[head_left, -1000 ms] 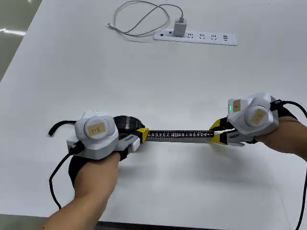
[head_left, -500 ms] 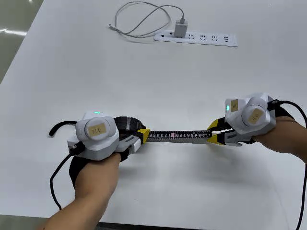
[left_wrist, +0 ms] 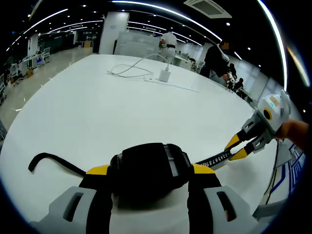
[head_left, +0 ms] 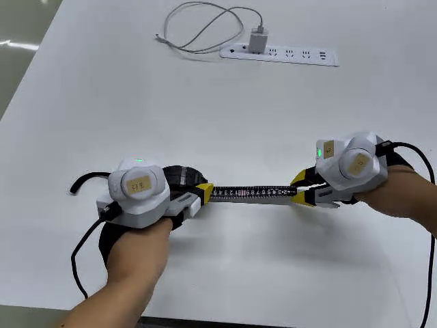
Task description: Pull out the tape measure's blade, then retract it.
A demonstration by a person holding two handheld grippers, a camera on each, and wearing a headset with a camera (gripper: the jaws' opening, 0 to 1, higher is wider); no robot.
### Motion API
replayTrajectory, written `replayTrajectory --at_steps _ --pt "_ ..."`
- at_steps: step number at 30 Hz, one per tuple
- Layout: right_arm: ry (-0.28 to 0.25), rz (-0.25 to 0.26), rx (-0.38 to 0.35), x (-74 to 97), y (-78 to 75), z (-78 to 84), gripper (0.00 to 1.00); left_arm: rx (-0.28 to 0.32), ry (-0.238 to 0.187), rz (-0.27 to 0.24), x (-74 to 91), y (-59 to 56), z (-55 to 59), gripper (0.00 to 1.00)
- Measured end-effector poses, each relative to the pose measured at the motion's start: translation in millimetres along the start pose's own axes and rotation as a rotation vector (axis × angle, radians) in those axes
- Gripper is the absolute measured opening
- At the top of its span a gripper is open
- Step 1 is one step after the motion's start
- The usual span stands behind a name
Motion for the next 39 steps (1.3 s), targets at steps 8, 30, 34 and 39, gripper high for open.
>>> replayTrajectory --at_steps 8,30,34,39 --pt "-0.009 -0.004 -0.011 -3.4 -0.1 -3.1 0.09 0.000 0.000 0.000 -0.3 0.3 0.6 0.58" --pt "-0.032 -0.021 -0.029 -15.7 -0.3 -10.5 0.09 0.007 -0.003 0.008 0.0 1.4 0.8 0.58" --pt "-0.055 -0.028 -0.036 -18.1 0.0 -15.6 0.09 0.010 -0.002 0.010 -0.2 1.6 0.5 0.58" --pt "-0.058 -0.032 -0.029 -22.8 0.8 -23.0 0.09 0.013 0.001 0.011 -0.5 1.9 0.5 0.58"
Point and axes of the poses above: the centre of the closed fingertips' face, and the gripper's own axes: x roughly backward along the fingers, y roughly to its left, z roughly out of its underside, the point moved 10 cm from there along x, roughly backward along the fingers, and after that the axes turned 9 degrees about x, right-handed, at the moved point
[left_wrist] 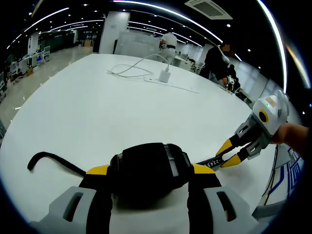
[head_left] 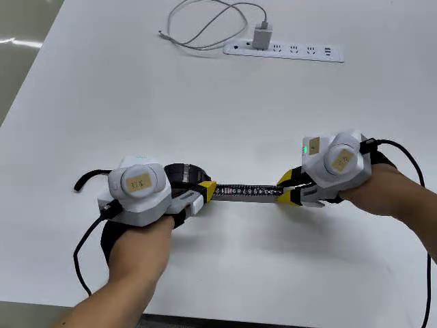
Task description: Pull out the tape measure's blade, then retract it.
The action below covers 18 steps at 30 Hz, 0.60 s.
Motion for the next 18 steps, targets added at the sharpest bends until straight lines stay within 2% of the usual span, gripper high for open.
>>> replayTrajectory --at_steps 18 --pt "-0.016 -0.010 0.005 -6.9 -1.0 -9.1 0.09 0.012 0.001 0.007 0.4 1.2 -0.3 0.58"
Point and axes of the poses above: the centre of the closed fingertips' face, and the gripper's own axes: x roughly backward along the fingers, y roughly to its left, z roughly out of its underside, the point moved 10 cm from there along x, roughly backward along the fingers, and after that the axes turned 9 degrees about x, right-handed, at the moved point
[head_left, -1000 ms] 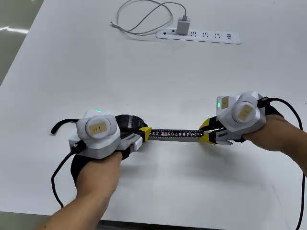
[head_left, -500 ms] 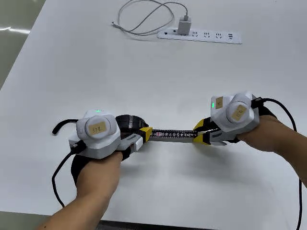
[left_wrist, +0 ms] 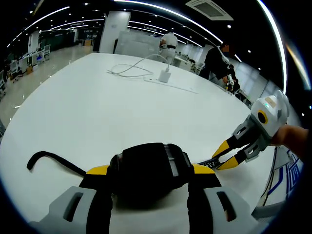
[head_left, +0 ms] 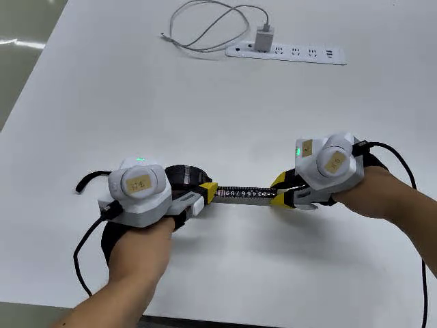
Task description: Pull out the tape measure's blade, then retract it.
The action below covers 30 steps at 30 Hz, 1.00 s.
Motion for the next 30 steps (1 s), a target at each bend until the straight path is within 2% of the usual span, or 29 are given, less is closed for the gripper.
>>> replayTrajectory --at_steps 30 --pt "-0.048 -0.011 0.001 -16.6 -4.2 -23.7 0.09 0.020 0.005 0.011 1.2 1.4 -1.7 0.58"
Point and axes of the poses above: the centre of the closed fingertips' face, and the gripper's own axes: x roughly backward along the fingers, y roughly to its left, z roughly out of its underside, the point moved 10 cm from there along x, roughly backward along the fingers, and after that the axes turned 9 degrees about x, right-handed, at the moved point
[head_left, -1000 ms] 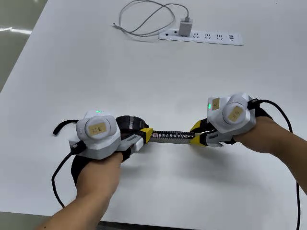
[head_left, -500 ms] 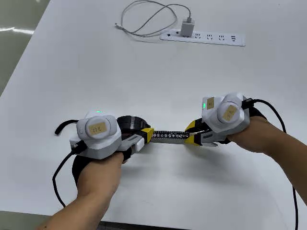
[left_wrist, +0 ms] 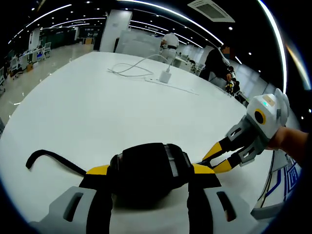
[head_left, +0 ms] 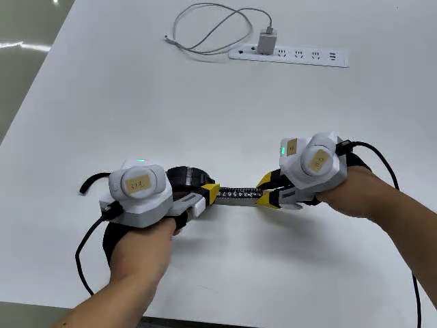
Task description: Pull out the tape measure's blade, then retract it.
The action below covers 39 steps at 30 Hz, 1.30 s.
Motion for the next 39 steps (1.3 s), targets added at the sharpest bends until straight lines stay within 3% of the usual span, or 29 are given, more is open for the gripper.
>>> replayTrajectory --at_steps 39 --pt "-0.058 -0.018 -0.003 -26.4 -3.0 -30.9 0.10 0.019 -0.001 0.012 0.3 2.2 -0.3 0.58"
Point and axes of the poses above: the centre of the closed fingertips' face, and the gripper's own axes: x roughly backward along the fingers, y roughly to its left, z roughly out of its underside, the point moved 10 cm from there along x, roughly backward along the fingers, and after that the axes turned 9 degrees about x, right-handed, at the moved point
